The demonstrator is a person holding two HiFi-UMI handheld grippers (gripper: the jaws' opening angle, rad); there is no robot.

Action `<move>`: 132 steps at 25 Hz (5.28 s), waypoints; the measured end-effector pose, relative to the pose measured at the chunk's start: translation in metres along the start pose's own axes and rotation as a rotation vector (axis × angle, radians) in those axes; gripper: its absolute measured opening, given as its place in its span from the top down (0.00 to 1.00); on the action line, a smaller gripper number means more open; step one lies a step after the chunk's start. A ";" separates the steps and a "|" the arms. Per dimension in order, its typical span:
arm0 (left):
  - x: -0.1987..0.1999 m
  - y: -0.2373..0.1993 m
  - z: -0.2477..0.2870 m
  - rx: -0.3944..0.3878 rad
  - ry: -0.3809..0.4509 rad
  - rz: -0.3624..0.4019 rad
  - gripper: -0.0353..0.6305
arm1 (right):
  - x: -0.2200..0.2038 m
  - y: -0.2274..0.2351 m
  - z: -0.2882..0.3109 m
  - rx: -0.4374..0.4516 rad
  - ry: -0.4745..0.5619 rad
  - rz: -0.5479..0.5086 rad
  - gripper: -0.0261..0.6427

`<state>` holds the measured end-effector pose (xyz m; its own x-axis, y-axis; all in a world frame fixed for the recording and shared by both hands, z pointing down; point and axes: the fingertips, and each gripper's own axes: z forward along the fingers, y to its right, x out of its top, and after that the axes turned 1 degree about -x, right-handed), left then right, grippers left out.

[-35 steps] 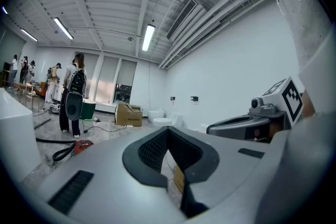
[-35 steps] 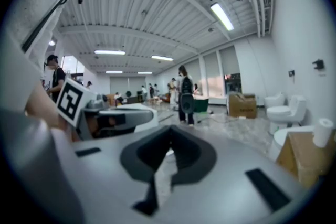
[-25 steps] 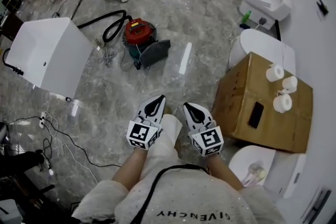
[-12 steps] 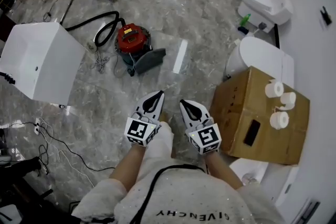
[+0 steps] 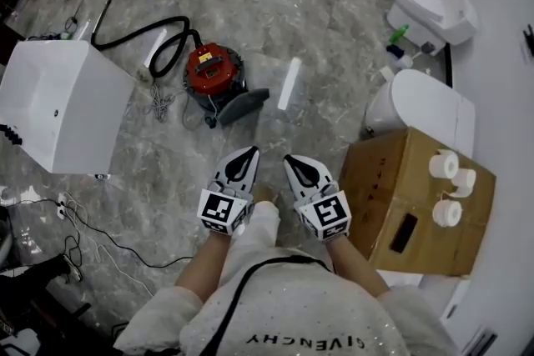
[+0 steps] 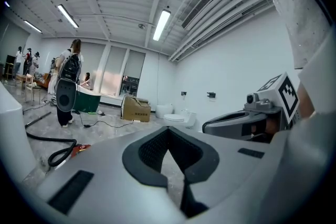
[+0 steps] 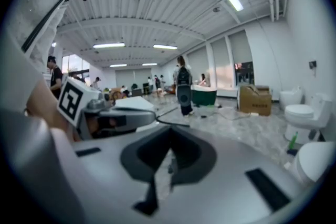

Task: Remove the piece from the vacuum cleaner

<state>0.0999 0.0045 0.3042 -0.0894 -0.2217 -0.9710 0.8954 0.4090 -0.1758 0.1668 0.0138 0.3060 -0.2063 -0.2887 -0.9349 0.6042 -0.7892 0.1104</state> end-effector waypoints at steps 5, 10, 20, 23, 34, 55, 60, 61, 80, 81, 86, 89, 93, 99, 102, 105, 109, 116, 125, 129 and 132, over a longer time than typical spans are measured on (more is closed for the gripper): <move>0.000 -0.033 0.028 0.007 0.005 -0.004 0.91 | 0.003 0.019 0.040 0.028 -0.010 -0.024 0.94; -0.008 -0.064 0.047 0.039 -0.001 -0.021 0.91 | -0.003 0.034 0.079 0.062 -0.038 -0.014 0.94; -0.038 -0.124 0.061 0.183 -0.027 -0.117 0.91 | -0.017 0.037 0.160 0.240 -0.125 -0.050 0.94; -0.045 -0.145 0.070 0.236 -0.040 -0.145 0.91 | -0.021 0.035 0.184 0.328 -0.159 -0.105 0.94; -0.088 -0.198 0.119 0.274 -0.110 -0.164 0.91 | -0.061 0.059 0.255 0.478 -0.291 -0.144 0.94; -0.223 -0.244 0.161 0.214 -0.228 -0.215 0.88 | -0.198 0.073 0.343 0.649 -0.530 -0.233 0.94; -0.258 -0.258 0.159 0.209 -0.286 -0.153 0.82 | -0.228 0.085 0.362 0.596 -0.556 -0.293 0.94; -0.264 -0.262 0.157 0.225 -0.295 -0.145 0.81 | -0.234 0.088 0.366 0.584 -0.562 -0.320 0.94; -0.362 -0.292 0.154 0.268 -0.533 -0.104 0.48 | -0.305 0.147 0.408 0.519 -0.773 -0.731 0.67; -0.366 -0.291 0.155 0.262 -0.554 -0.095 0.47 | -0.308 0.148 0.409 0.526 -0.779 -0.746 0.66; -0.382 -0.292 0.161 0.218 -0.660 -0.021 0.46 | -0.311 0.143 0.416 0.560 -0.759 -0.786 0.66; -0.389 -0.297 0.164 0.191 -0.717 0.035 0.46 | -0.312 0.138 0.421 0.587 -0.741 -0.861 0.66; -0.400 -0.296 0.171 0.135 -0.803 0.111 0.46 | -0.319 0.135 0.424 0.620 -0.735 -0.952 0.66; -0.402 -0.291 0.179 0.114 -0.814 0.121 0.50 | -0.319 0.132 0.422 0.635 -0.718 -0.987 0.70; -0.400 -0.294 0.178 0.149 -0.799 0.114 0.67 | -0.319 0.132 0.421 0.638 -0.710 -1.000 0.72; -0.399 -0.296 0.175 0.173 -0.786 0.095 0.80 | -0.318 0.133 0.420 0.635 -0.698 -1.014 0.74; -0.400 -0.296 0.176 0.175 -0.789 0.089 0.86 | -0.317 0.134 0.418 0.625 -0.679 -1.031 0.81; -0.403 -0.291 0.173 0.164 -0.786 0.049 0.88 | -0.320 0.132 0.411 0.636 -0.683 -1.043 0.89; -0.404 -0.289 0.172 0.172 -0.763 0.020 0.88 | -0.320 0.131 0.409 0.620 -0.683 -1.041 0.90; -0.408 -0.287 0.170 0.184 -0.756 -0.036 0.88 | -0.320 0.128 0.406 0.605 -0.689 -1.034 0.90; -0.410 -0.289 0.171 0.189 -0.750 -0.061 0.88 | -0.320 0.127 0.404 0.593 -0.687 -1.016 0.90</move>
<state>-0.0475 -0.1738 0.7804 0.1178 -0.8067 -0.5792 0.9636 0.2337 -0.1295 -0.0015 -0.2128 0.7552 -0.8013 0.4823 -0.3540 -0.4254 -0.8754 -0.2298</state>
